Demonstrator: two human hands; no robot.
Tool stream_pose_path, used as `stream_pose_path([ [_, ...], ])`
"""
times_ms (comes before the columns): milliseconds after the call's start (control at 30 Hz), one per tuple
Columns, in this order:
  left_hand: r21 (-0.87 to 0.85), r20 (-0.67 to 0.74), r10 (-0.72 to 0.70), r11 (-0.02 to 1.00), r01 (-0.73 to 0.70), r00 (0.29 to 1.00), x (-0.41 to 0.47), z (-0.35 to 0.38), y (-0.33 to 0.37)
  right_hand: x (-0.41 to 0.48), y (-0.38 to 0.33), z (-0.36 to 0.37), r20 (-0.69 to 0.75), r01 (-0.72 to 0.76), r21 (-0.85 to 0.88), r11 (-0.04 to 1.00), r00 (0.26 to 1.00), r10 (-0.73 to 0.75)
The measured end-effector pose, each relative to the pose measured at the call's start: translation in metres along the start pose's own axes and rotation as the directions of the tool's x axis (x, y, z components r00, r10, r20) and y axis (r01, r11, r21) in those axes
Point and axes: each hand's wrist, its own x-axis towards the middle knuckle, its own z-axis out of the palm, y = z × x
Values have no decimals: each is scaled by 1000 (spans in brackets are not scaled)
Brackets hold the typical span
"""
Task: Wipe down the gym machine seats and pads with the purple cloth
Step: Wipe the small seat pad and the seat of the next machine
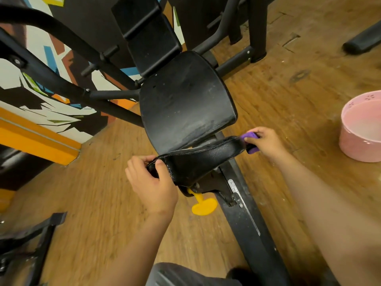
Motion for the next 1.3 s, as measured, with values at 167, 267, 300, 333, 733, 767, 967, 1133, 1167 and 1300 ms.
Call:
stream_pose_path([
  [167, 13, -6, -14, 1000, 14, 1000, -1, 0, 3, -25, -23, -12, 19, 146, 146, 979, 989, -150],
  [267, 21, -10, -11, 1000, 11, 1000, 0, 0, 3, -30, -42, -18, 111, 238, 123, 964, 962, -251],
  [300, 22, -11, -8, 1000, 9, 1000, 0, 0, 3, -29, -45, -19, 137, 248, 110, 963, 955, -261],
  [333, 22, -10, -8, 1000, 8, 1000, 0, 0, 3, -27, -47, -20, 150, 247, 85, 965, 955, -257],
  [733, 43, 28, 27, 999, -28, 999, 1, -1, 1, -40, -29, -16, 26, 291, 21, 957, 956, -291],
  [767, 45, 29, 25, 999, -26, 999, 1, -1, 1, -34, -22, -14, -17, 251, 6, 968, 968, -251],
  [967, 55, 43, 31, 998, -34, 999, 3, -2, 0, -28, 14, 8, -180, 57, 12, 998, 982, -54],
  [1133, 48, 46, 23, 998, -26, 999, 2, -2, -1, -66, -3, 11, -273, 67, 276, 959, 962, 11],
  [1167, 48, 45, 22, 999, -24, 999, 2, -2, -1, -76, -7, 13, -285, 91, 298, 950, 959, -2],
  [1300, 28, 31, 19, 999, -20, 999, 1, -1, 1, -112, -20, 20, -297, 163, 344, 925, 953, -57],
])
